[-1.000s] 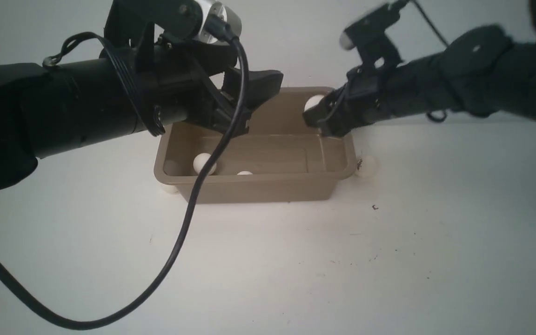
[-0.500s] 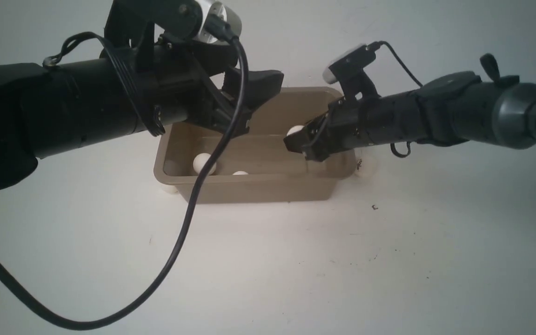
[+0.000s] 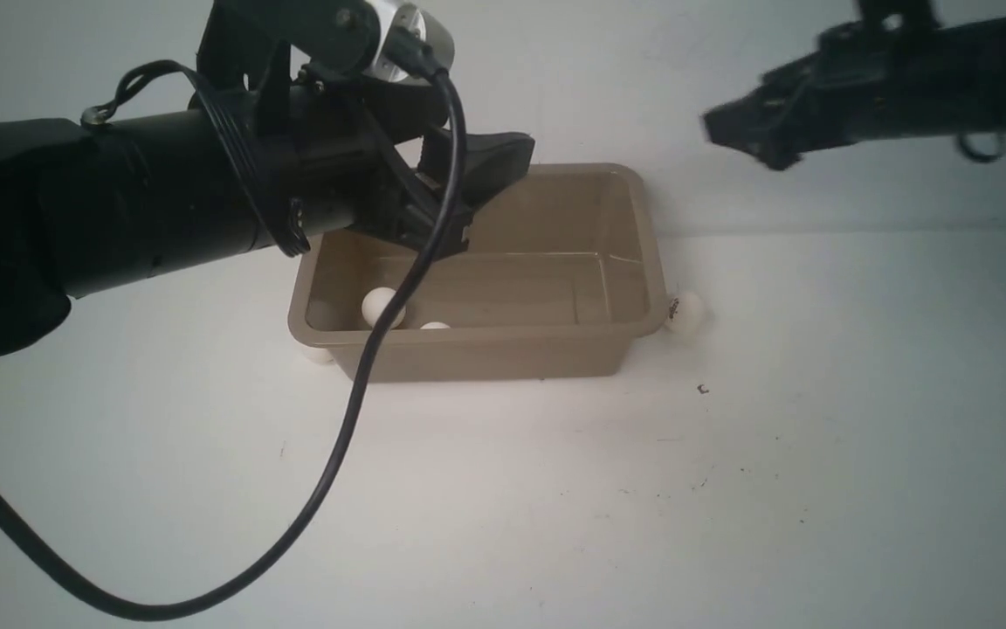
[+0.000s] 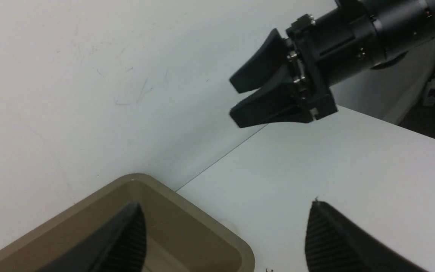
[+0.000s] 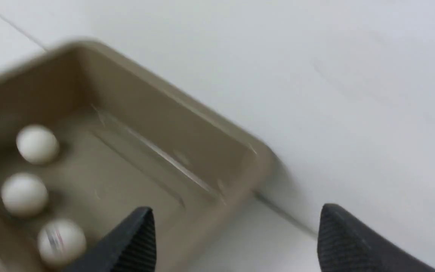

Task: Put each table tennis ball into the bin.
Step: Use the right arm to clamp the table tennis ball closest to it

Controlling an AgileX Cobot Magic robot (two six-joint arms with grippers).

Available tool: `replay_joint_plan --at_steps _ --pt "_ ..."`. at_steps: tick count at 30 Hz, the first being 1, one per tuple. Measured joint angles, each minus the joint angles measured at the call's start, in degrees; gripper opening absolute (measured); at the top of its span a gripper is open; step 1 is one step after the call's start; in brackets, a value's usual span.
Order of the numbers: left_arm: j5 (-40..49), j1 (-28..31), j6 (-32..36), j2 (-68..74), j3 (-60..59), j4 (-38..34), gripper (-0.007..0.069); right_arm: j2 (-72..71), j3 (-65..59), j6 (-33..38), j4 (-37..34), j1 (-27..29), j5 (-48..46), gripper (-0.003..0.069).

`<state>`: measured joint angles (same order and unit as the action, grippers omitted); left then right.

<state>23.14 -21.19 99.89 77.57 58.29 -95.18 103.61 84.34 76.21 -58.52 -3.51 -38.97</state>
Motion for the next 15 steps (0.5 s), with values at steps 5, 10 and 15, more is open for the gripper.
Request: replay_joint_plan --at_steps 5,10,15 --pt "0.00 0.00 0.00 0.00 0.00 0.00 0.0513 2.26 0.00 -1.71 8.71 3.76 -10.47 0.0504" --pt "0.00 0.00 0.00 0.00 0.00 -0.06 0.0513 7.58 0.00 1.93 9.72 2.73 -13.68 0.0504" --pt "0.14 0.00 0.00 0.00 0.00 -0.06 0.0513 13.15 0.00 3.52 9.67 0.86 -10.40 0.0504"
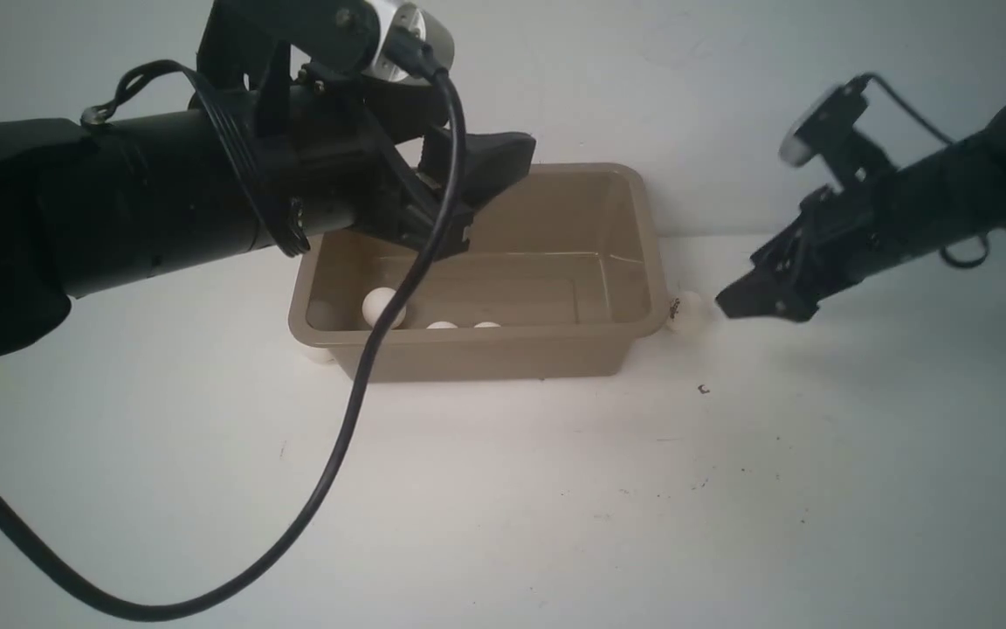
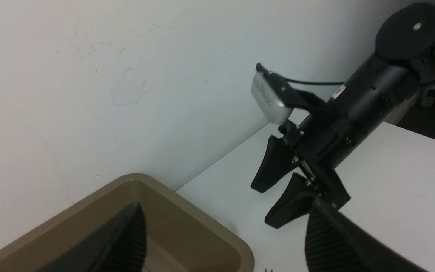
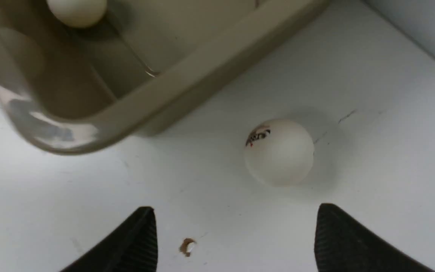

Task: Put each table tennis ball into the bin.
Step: Use the right arm to clamp the table tennis ball closest to it

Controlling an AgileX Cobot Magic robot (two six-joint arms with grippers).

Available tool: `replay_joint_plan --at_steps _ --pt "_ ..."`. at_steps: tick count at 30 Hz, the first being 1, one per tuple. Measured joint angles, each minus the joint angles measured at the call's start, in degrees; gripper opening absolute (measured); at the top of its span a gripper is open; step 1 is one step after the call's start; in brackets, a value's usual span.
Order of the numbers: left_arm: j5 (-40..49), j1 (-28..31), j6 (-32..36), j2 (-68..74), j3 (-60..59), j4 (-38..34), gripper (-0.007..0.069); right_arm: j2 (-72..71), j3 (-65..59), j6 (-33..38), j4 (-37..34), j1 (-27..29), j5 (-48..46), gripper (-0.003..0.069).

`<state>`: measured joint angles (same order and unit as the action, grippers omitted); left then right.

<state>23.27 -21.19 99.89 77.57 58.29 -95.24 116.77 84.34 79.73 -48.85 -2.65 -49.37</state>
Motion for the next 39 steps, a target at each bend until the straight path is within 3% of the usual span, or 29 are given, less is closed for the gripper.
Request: replay_joint_plan --at_steps 14,25,29,35,39 --pt "0.25 0.00 0.00 0.00 0.00 0.00 0.0513 5.87 0.00 6.07 -4.96 -4.81 12.38 0.0504" --pt "1.65 0.00 0.00 0.00 0.00 0.00 0.0513 7.79 0.00 8.47 -8.78 -5.05 20.41 0.0498" --pt "2.04 0.00 0.00 0.00 0.00 0.00 0.0513 7.79 0.00 9.25 -10.67 -5.05 21.18 0.0437" --pt "2.11 0.00 0.00 0.00 0.00 0.00 0.0513 7.79 0.00 12.15 -13.03 -5.05 20.45 0.0260" --pt "2.11 0.00 0.00 0.00 0.00 0.00 0.0513 7.79 0.00 13.60 -13.89 -5.05 20.05 0.0190"
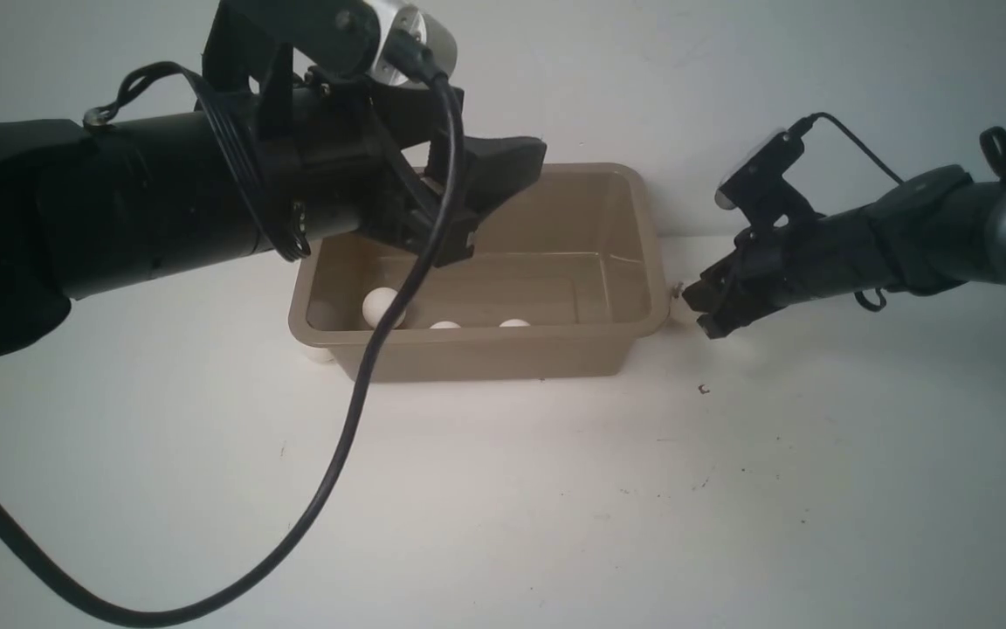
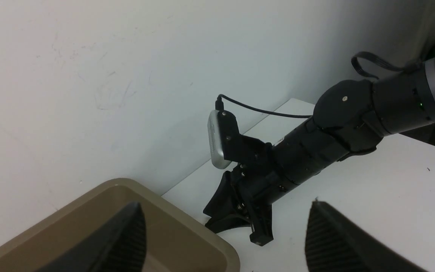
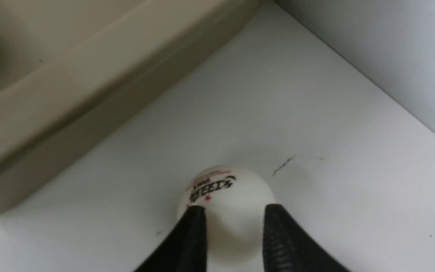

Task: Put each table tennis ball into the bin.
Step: Use the right arm to clamp the table tennis ball closest to it

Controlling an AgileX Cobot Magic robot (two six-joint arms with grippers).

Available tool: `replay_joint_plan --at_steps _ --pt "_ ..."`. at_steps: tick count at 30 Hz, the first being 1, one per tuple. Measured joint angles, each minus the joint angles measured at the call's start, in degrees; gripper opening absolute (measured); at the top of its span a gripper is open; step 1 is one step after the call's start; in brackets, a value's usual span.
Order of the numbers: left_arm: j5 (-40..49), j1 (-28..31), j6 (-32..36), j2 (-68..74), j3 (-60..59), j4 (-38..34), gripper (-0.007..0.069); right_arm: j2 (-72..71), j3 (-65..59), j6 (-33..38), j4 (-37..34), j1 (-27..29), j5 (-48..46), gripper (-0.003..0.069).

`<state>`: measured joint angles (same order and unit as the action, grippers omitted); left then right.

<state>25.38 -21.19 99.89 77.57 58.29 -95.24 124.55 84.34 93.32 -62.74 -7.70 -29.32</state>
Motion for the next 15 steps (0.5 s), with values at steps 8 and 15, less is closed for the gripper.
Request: replay_joint_plan --at_steps 8,15 --pt "0.01 0.00 0.00 0.00 0.00 0.00 0.0513 0.00 0.00 1.24 -1.59 0.00 -1.30 0.0358" --pt "0.06 0.00 0.00 0.00 0.00 0.00 0.0513 0.00 0.00 3.13 -5.68 0.00 -0.32 0.0511"
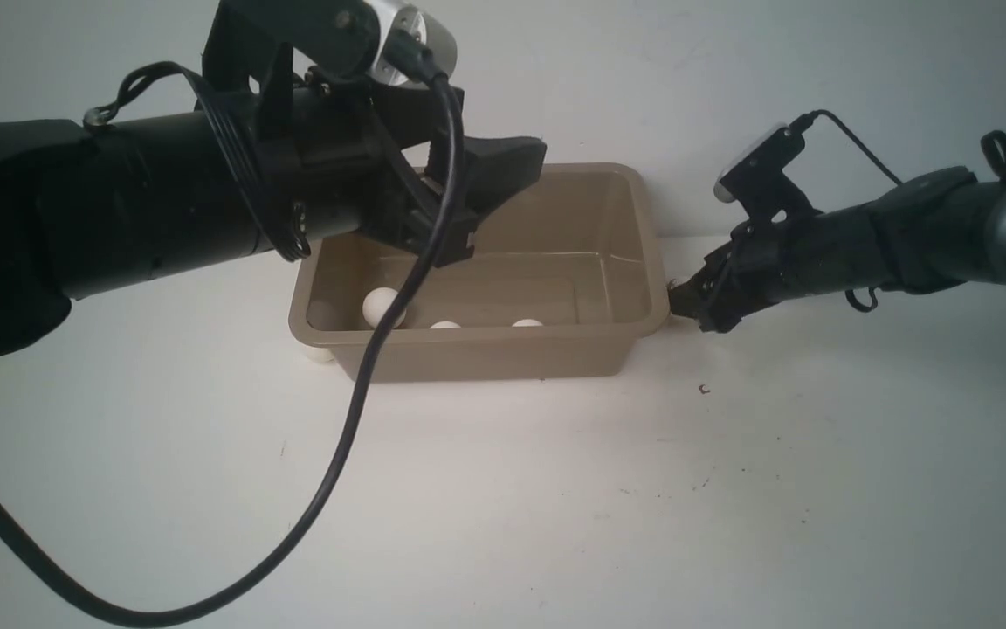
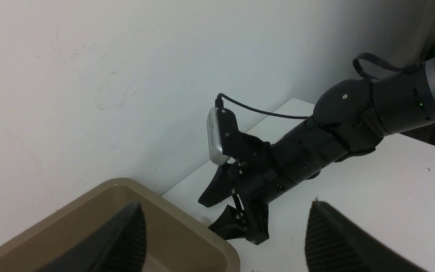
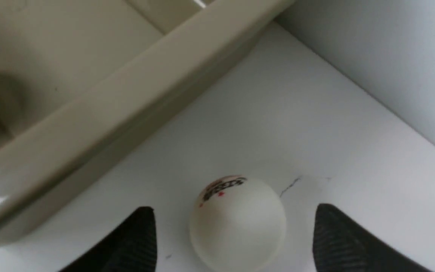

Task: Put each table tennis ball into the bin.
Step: Use the right arm to clamp the table tennis ball closest to it

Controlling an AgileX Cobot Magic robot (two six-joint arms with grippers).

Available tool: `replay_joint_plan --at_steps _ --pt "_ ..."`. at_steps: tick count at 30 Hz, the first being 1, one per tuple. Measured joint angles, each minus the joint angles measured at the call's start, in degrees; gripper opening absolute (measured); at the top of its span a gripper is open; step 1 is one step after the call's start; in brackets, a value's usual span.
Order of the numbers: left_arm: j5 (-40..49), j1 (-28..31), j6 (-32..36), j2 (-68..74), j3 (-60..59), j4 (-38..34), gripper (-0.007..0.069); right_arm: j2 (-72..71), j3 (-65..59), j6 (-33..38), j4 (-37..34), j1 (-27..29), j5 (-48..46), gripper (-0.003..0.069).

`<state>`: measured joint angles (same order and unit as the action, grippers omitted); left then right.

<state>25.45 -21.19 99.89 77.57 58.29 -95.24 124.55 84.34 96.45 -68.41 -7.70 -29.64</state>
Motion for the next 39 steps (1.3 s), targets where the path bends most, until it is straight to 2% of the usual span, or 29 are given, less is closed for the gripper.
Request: replay_joint_plan --at_steps 14,22,29,34,39 --pt "0.12 0.00 0.00 0.00 0.00 0.00 0.0513 0.00 0.00 3.94 -3.66 0.00 0.71 0.0514" --pt "0.18 0.00 -0.05 0.00 0.00 0.00 0.0513 -6.10 0.00 -7.33 0.86 0.05 -3.68 0.0514" --pt "0.18 0.00 -0.05 0.00 0.00 0.00 0.0513 -15.38 0.00 -15.32 5.41 0.63 -11.84 0.0514" --pt "0.18 0.00 -0.05 0.00 0.00 0.00 0.0513 -17.80 0.00 -20.04 5.17 6.52 -19.50 0.0514" --pt "0.18 0.00 -0.05 0.00 0.00 0.00 0.0513 -17.48 0.00 -20.33 -0.11 11.61 -22.49 0.0514"
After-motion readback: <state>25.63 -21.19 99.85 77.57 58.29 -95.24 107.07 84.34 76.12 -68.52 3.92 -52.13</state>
